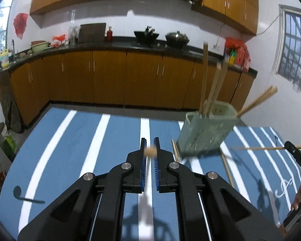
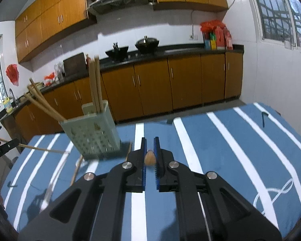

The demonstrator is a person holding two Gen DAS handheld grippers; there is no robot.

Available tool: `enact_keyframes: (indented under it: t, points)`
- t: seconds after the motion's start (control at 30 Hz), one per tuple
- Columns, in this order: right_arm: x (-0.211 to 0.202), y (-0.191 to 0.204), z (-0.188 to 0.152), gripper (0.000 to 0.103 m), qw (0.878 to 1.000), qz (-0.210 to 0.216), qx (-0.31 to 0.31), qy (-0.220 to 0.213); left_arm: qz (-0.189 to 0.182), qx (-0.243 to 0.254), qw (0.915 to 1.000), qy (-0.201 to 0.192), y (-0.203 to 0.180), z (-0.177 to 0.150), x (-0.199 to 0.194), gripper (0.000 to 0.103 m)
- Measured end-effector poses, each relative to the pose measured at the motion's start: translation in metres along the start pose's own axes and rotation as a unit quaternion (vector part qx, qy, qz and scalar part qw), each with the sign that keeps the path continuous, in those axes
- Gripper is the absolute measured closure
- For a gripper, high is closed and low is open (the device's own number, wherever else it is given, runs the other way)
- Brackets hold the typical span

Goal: Organize utensils
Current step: 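Raise both held chopsticks and insert them upright into the green holder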

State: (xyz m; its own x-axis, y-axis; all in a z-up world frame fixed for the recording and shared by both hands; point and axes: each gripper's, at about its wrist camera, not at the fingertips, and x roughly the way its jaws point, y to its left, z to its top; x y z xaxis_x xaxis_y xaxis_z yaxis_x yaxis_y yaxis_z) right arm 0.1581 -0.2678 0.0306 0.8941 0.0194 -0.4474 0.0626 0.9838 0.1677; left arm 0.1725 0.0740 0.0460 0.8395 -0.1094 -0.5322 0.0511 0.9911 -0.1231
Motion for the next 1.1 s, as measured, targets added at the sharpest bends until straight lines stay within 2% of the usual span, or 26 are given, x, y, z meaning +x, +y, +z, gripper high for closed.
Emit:
enact_keyframes:
  t: [0.13,0.3,0.57,0.67,0.83,1.03,1.1]
  points:
    - [-0.014,0.004,0.022,0.095,0.999,0.020,0.003,-0.029,-0.010,0.003,0.9998,-0.016,0.002,0.020,-0.011,0.096]
    - [-0.038,0.012,0.056,0.095,0.995,0.080,0.016,-0.050,-0.031,0.021,0.9986,-0.037,-0.009,0.037,-0.032,0.096]
    - [-0.069,0.035,0.092,0.095,0.985,0.159,0.003,-0.067,-0.104,0.039,0.9927,-0.046,-0.035,0.057,-0.060,0.096]
    - [-0.072,0.043,0.102,0.095,0.984,0.161,0.002,-0.081,-0.120,0.033,0.9902,-0.063,-0.043,0.066,-0.063,0.096]
    - [-0.063,0.055,0.118,0.095,0.983,0.156,0.002,-0.094,-0.119,0.018,0.9867,-0.109,-0.055,0.091,-0.062,0.096]
    - [-0.033,0.066,0.126,0.095,0.988,0.134,-0.012,-0.076,-0.100,-0.007,0.9813,-0.165,-0.067,0.107,-0.049,0.096]
    - [-0.021,0.068,0.125,0.095,0.989,0.130,-0.013,-0.063,-0.095,-0.005,0.9821,-0.162,-0.071,0.107,-0.041,0.096]
